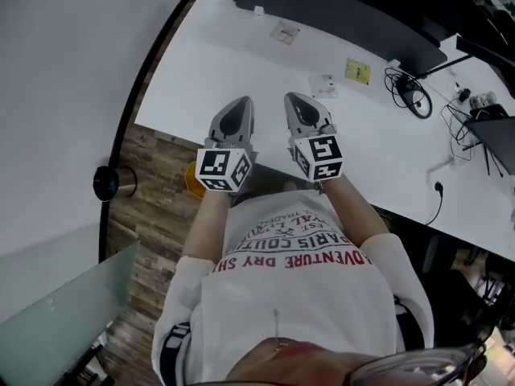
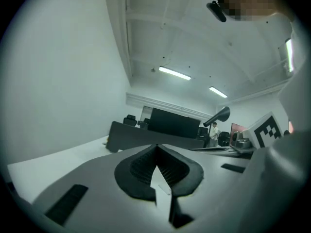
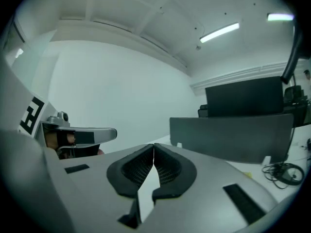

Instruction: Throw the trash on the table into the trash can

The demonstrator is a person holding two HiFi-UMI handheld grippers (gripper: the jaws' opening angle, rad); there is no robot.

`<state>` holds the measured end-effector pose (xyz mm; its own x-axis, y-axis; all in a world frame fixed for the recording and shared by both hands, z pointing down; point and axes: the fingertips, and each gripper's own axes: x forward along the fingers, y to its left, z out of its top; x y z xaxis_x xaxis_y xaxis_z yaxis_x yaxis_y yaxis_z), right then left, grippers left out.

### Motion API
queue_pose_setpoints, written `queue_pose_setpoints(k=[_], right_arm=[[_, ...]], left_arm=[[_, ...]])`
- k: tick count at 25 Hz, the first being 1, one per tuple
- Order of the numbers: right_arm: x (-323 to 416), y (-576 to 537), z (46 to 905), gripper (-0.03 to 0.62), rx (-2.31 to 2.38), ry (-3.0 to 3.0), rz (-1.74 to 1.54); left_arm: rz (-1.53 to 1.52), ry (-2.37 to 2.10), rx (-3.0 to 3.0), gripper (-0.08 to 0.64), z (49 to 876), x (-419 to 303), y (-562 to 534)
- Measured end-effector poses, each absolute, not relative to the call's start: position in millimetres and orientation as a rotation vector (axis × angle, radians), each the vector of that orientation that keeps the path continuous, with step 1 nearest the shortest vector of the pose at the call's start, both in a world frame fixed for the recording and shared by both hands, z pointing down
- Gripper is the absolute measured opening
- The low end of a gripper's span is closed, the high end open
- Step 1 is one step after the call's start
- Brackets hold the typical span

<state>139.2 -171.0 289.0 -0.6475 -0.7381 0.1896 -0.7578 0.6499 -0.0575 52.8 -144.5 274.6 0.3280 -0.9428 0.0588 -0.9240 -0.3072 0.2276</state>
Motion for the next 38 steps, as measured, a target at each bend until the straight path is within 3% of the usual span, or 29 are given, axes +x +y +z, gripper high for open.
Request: queue_pose_setpoints(k=[8, 14, 28, 38], right_arm=[[296, -173, 296, 0.026, 1.616, -2.547, 0.241], [359, -168, 303, 0.026, 1.764, -2.471, 0.277], [376, -182, 319, 0.026, 1.758, -2.438, 0.342], [381, -235, 387, 0.028, 1.601, -2.305, 0.543]], left_arm=[[-0.097, -1.430, 2.541, 0.021, 274, 192, -166], [-0.033, -1.302, 2.624, 0.021, 279, 252, -163], [0.007, -1.323, 2.598, 0.022, 291, 260, -182], [0.122, -1.382, 2.480, 0.023, 345, 244, -214]])
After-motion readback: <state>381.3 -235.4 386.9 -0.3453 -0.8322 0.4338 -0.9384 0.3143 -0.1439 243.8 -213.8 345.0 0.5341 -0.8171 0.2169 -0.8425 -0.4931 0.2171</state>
